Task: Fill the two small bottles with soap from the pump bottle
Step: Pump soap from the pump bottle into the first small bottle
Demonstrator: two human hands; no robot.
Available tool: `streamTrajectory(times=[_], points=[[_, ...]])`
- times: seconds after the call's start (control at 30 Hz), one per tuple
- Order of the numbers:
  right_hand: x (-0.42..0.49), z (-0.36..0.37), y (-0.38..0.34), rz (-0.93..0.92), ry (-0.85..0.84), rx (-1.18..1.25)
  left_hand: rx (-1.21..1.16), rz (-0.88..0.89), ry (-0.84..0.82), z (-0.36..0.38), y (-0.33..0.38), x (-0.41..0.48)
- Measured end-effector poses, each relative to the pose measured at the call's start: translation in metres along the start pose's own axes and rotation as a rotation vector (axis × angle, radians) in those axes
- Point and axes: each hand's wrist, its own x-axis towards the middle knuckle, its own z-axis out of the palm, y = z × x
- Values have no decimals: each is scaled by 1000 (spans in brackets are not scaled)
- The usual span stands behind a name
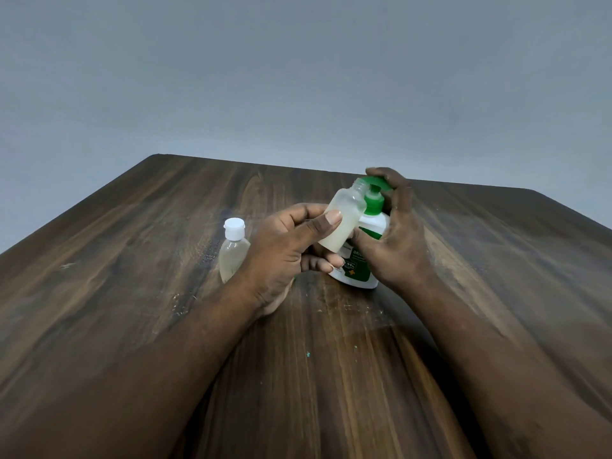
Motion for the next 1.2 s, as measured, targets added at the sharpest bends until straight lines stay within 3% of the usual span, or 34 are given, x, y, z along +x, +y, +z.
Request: streamTrajectory(times=[1.2], points=[[2, -1, -4, -10, -17, 7, 28, 44, 84, -2, 1, 0]])
